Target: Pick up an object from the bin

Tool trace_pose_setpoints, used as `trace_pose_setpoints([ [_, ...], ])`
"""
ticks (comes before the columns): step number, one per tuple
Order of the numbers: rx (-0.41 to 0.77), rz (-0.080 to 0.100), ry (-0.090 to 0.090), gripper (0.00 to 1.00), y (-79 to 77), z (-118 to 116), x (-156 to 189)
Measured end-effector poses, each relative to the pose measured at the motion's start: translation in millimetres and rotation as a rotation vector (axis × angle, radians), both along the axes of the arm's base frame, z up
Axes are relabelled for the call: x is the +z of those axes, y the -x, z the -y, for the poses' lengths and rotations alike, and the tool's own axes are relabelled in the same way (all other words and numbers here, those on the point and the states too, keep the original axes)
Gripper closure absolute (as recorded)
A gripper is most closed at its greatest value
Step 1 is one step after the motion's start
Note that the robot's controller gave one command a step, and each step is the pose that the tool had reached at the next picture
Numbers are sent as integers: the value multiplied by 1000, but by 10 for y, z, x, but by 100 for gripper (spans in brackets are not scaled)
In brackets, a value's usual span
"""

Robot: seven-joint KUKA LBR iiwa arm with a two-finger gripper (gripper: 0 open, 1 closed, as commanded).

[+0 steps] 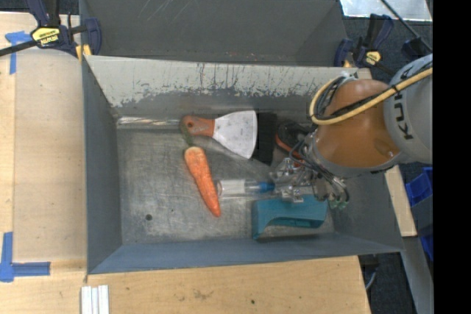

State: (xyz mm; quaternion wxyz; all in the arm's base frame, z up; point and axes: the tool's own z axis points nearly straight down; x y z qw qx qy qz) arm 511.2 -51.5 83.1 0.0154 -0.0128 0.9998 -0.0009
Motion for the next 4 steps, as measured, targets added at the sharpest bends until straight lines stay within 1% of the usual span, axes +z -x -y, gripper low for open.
trace_pose_setpoints([
  [1,0,-27,-1,100,39,0,159],
  [2,0,-25,-1,100,14,3,298],
  [3,0,-22,0,100,2,5,359],
  [4,0,-27,-1,100,11,4,399],
])
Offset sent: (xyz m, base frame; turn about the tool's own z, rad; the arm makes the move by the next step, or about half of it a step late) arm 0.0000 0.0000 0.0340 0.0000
